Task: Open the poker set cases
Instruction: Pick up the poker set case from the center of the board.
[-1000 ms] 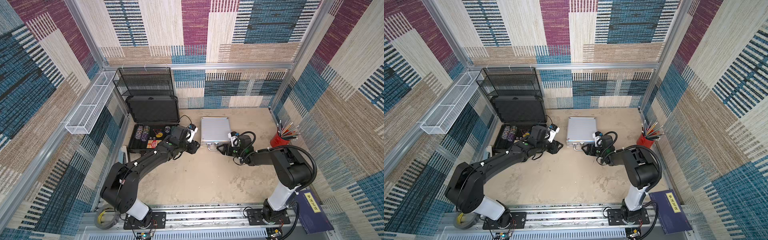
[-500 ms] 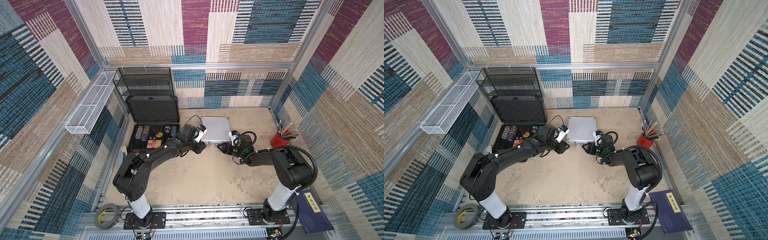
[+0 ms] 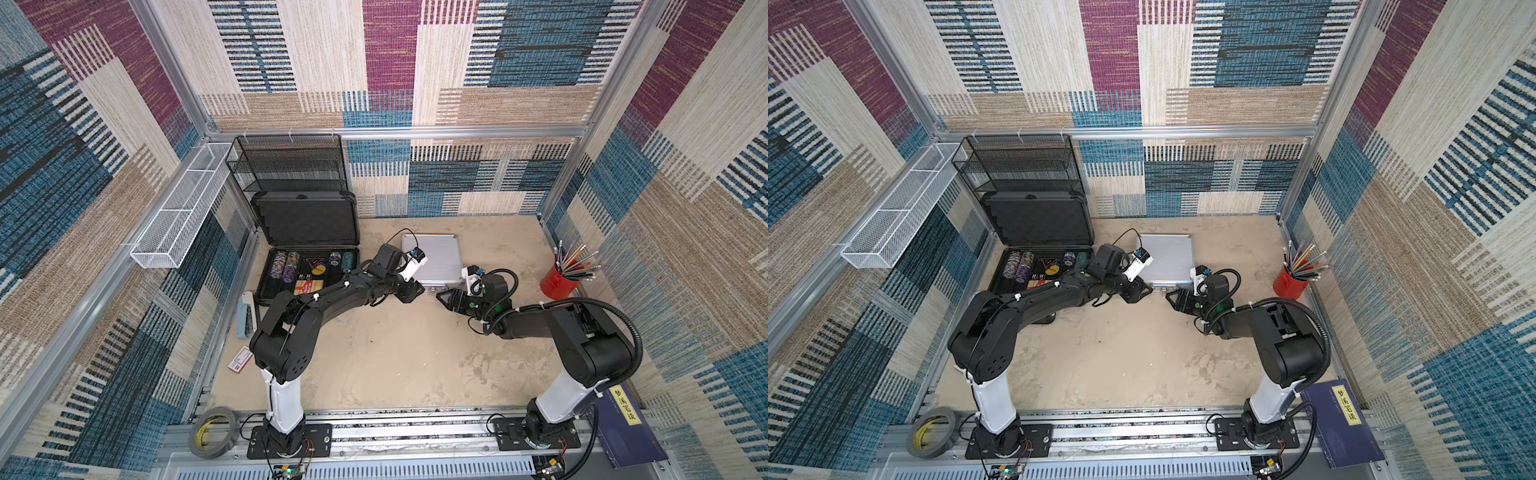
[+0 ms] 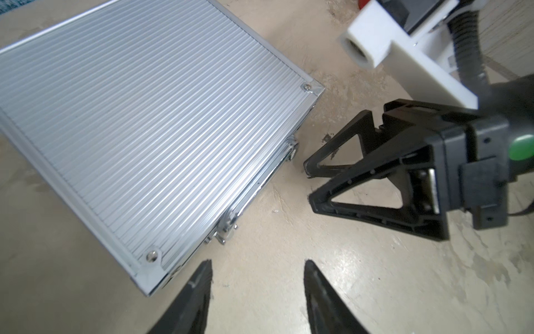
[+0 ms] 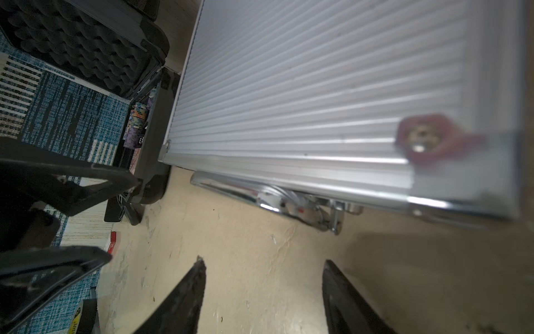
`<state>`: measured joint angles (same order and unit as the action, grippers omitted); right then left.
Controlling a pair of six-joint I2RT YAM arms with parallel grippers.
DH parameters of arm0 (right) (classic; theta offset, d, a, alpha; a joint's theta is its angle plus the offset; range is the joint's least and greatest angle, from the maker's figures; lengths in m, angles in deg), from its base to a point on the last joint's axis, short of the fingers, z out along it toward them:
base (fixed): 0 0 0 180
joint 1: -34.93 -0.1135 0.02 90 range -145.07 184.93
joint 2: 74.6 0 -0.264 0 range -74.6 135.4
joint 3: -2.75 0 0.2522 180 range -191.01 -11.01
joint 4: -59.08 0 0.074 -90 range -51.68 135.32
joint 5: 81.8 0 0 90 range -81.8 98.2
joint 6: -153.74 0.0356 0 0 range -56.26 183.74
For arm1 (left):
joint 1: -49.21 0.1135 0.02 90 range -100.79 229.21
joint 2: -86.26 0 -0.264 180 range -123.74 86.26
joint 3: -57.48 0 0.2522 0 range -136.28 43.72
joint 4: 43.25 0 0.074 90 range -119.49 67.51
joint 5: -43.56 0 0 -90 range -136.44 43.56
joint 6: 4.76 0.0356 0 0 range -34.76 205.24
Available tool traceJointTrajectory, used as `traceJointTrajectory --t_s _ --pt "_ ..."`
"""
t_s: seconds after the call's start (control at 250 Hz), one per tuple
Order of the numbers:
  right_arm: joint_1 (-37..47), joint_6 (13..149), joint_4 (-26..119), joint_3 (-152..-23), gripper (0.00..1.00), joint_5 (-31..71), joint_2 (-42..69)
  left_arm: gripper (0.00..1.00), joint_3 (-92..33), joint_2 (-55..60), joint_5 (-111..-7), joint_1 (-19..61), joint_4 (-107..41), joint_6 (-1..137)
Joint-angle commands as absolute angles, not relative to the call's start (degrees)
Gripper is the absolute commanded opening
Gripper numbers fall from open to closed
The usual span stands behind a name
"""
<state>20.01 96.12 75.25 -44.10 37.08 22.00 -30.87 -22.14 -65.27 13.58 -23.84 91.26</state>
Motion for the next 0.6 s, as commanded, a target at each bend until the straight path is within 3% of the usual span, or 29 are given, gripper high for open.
traceJointTrajectory --t_s 0.0,0.208,0.596 --pt "20.0 100.1 78.5 -42.7 0.69 37.3 20.7 0.53 -32.0 -23.9 -69.3 13.4 -25.8 93.0" --pt "20.0 112.5 85.8 -41.0 0.77 38.3 21.9 0.53 -33.4 -26.2 -69.2 13.4 -26.3 94.0" --pt "20.0 129.1 89.9 -41.6 0.76 33.6 24.9 0.53 -35.5 -29.9 -68.2 13.4 -28.0 95.5"
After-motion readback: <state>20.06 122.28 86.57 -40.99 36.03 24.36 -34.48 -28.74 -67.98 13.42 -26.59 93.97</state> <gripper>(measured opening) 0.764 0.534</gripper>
